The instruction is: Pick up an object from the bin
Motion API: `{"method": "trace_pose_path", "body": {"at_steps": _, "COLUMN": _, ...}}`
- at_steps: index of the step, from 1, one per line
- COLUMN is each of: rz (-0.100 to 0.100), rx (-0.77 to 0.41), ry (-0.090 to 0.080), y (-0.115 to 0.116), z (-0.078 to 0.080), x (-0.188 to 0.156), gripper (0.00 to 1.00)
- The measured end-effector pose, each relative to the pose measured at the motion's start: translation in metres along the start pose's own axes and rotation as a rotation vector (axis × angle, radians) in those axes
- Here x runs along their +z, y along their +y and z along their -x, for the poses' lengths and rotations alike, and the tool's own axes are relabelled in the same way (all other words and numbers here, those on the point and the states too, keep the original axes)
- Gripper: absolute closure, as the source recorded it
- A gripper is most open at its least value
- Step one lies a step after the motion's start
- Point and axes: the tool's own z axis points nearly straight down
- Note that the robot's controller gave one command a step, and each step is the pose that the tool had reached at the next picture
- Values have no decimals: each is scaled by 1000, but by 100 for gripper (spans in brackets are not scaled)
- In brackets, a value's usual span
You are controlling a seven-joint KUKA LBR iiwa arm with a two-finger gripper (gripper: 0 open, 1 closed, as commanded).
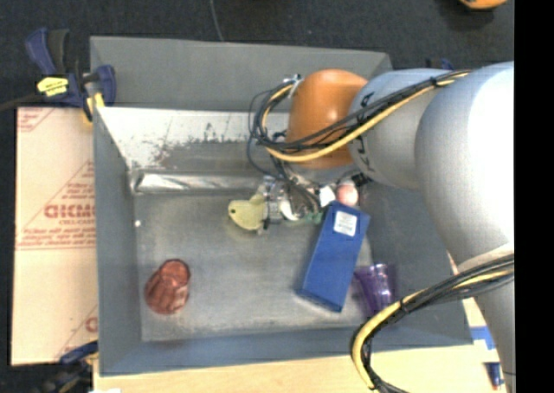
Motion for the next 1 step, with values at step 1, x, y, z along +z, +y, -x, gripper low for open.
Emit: {"method": "trace_pose_path", "body": {"at_steps": 1, "rz": 0, "rx": 0, "ry": 0, "y": 0, "z": 0, "x": 0, "gripper": 100}}
